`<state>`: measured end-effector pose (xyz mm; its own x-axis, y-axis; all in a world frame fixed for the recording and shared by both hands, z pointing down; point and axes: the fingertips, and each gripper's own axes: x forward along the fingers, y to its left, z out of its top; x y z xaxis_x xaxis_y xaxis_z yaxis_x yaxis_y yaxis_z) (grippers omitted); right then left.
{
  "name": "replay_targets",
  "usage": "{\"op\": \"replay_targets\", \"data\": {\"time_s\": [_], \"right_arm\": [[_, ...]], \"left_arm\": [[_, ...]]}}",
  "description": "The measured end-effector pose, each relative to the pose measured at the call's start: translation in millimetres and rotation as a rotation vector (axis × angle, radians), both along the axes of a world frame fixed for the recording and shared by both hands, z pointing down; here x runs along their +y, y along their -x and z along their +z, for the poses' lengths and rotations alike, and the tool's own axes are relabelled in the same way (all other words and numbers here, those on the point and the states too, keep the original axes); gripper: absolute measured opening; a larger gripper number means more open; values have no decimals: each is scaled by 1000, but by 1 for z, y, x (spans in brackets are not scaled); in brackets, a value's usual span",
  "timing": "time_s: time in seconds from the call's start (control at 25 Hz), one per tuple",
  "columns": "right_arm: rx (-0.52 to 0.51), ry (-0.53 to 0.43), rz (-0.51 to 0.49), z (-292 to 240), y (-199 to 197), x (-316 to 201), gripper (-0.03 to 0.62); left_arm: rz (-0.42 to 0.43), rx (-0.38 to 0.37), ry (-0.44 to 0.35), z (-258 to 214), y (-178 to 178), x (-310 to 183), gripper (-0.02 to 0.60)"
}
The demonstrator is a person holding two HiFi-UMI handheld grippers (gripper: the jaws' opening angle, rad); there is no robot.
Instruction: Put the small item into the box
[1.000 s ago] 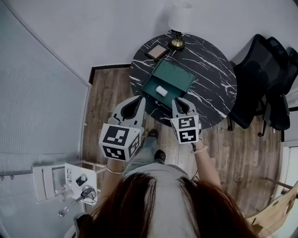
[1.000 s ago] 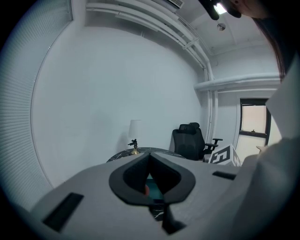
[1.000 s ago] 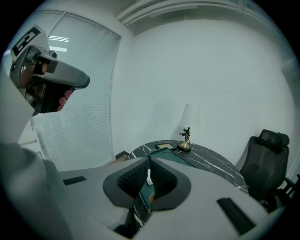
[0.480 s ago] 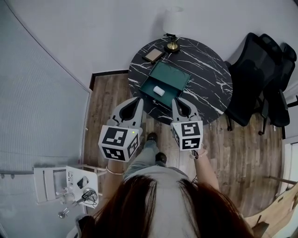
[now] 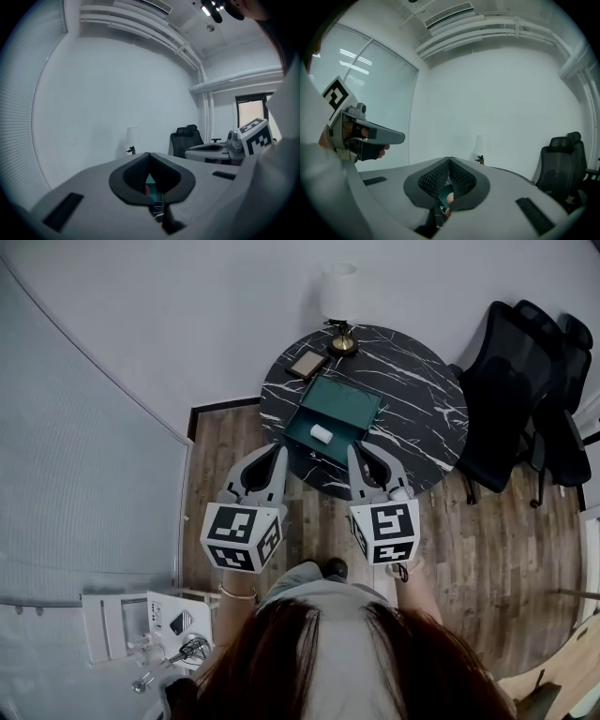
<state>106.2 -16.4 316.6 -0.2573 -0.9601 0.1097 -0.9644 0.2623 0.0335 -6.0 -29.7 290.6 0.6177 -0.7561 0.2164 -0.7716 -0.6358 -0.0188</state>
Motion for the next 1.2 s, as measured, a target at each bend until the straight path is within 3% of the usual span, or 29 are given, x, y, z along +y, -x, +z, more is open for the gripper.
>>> {"op": "replay_targets", "data": {"time_s": [0.52, 1.2], "right_arm": [[-20, -47, 62, -22, 2, 19, 25], [4, -49, 100, -41, 66, 52, 25]], "left_arm": [[69, -3, 4, 1, -3, 11, 8], [106, 59, 10, -6, 64, 35, 8]]}}
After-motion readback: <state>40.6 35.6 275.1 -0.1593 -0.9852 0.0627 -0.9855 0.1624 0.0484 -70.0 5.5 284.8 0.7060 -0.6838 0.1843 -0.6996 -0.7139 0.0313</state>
